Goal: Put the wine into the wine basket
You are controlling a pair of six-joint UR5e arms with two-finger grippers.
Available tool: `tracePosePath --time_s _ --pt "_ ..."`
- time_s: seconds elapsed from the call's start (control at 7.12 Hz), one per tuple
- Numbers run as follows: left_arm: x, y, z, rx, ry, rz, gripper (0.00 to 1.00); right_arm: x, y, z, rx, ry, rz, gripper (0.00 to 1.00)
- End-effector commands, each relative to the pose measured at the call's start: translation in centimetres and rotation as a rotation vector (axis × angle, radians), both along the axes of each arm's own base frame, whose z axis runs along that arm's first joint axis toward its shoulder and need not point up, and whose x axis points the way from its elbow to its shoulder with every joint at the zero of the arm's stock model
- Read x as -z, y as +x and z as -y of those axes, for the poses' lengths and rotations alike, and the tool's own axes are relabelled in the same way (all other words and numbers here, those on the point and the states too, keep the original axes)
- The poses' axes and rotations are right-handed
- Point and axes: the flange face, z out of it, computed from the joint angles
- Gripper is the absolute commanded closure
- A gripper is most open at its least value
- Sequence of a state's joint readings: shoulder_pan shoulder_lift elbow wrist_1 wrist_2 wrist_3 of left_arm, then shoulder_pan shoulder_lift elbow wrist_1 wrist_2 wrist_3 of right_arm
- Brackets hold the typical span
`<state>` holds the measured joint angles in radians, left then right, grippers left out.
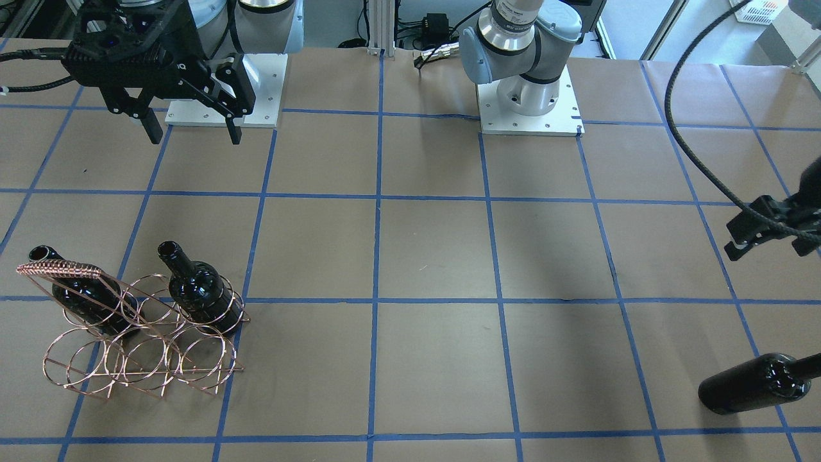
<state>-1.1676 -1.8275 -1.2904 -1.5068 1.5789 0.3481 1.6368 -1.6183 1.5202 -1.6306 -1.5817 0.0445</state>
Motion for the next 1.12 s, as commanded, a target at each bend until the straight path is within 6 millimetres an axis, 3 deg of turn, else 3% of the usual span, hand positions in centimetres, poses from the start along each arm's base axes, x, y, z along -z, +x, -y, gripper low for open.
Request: tracePosePath --time_s 0.0,0.28,0.56,0.98 --pt "2.5 5.2 2.4 0.020 0.012 -0.022 0.00 0.0 0.0 0.0 0.000 0.000 0.000 0.00" --pt "3.9 7.5 3.7 0.082 0.008 -0.008 0.00 0.0 0.0 0.0 0.000 0.000 0.000 0.00" --pt "6.7 10.5 4.7 0.087 0.000 -0.009 0.00 0.0 0.0 0.0 0.000 0.000 0.002 0.00" --pt "10.5 11.5 7.2 0.086 -0.054 -0.031 0.00 0.0 0.0 0.0 0.000 0.000 0.002 0.00"
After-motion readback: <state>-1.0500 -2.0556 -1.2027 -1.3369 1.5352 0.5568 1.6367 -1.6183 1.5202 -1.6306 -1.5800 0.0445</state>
